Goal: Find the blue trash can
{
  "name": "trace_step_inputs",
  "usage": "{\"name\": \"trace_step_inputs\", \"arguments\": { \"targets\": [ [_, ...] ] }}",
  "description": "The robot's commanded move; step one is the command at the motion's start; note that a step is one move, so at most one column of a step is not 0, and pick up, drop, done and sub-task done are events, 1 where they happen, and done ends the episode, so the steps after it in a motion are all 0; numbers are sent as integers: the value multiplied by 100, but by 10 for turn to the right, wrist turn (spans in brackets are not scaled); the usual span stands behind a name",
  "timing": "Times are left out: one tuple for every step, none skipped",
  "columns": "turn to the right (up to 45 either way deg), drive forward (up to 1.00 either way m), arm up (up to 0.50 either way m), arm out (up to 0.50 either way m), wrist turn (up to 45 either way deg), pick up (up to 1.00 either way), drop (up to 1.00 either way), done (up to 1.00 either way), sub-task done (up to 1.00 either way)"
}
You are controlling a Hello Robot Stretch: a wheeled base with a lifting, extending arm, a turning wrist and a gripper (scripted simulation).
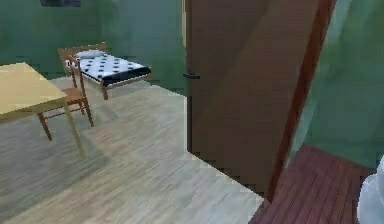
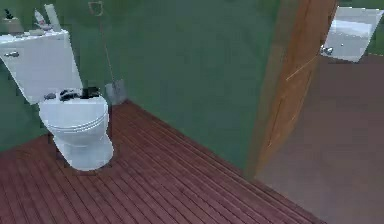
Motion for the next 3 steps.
{"name": "trace_step_inputs", "arguments": {
  "targets": [
    [-450, 0, 0, 0, 0, 0, 0, 0, 0],
    [0, 100, 0, 0, 0, 0, 0, 0, 0],
    [0, 45, 0, 0, 0, 0, 0, 0, 0]
  ]
}}
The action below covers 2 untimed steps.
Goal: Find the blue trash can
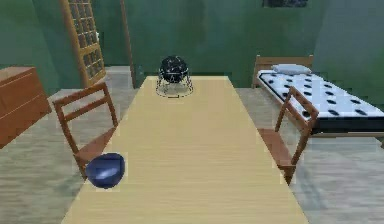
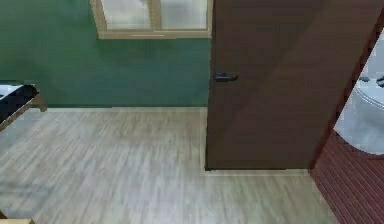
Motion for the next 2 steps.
{"name": "trace_step_inputs", "arguments": {
  "targets": [
    [-450, 0, 0, 0, 0, 0, 0, 0, 0],
    [-210, 0, 0, 0, 0, 0, 0, 0, 0]
  ]
}}
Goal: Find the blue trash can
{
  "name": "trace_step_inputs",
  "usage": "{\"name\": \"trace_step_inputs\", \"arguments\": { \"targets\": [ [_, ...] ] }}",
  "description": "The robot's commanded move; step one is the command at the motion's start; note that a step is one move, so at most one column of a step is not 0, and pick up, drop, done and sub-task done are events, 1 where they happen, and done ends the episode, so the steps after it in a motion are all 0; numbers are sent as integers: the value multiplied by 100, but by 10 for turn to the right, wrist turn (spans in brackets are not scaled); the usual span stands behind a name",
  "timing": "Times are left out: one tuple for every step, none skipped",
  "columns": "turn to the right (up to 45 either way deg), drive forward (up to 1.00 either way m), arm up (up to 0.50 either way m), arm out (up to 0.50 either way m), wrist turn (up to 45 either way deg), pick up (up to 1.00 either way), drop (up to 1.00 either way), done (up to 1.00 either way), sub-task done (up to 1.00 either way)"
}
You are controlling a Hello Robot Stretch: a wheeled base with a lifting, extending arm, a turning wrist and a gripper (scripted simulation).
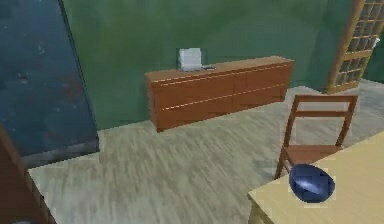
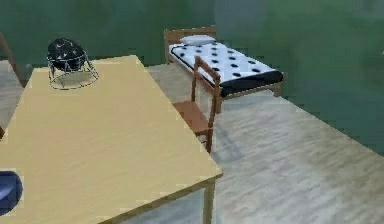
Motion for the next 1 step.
{"name": "trace_step_inputs", "arguments": {
  "targets": [
    [-30, 0, 0, 0, 0, 0, 0, 0, 0]
  ]
}}
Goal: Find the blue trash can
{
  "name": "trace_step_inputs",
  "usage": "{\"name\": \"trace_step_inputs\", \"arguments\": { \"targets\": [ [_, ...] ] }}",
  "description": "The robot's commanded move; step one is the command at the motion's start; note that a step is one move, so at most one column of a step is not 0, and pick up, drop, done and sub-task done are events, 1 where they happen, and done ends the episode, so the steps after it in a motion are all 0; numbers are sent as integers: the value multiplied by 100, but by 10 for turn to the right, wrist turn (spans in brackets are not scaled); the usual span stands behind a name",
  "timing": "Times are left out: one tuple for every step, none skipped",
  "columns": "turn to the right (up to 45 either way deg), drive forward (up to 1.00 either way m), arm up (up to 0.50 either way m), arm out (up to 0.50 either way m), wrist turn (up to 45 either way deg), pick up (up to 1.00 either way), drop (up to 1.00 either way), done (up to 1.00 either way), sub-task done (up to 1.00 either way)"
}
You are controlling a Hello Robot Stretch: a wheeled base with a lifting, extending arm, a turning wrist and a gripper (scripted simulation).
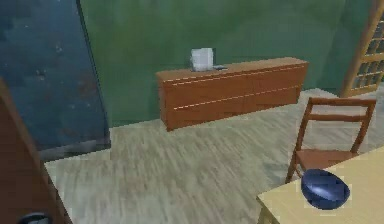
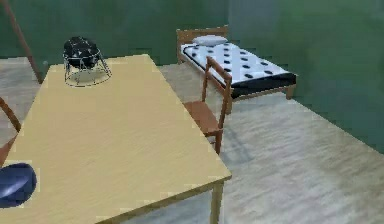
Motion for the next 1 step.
{"name": "trace_step_inputs", "arguments": {
  "targets": [
    [0, 60, 0, 0, 0, 0, 0, 0, 0]
  ]
}}
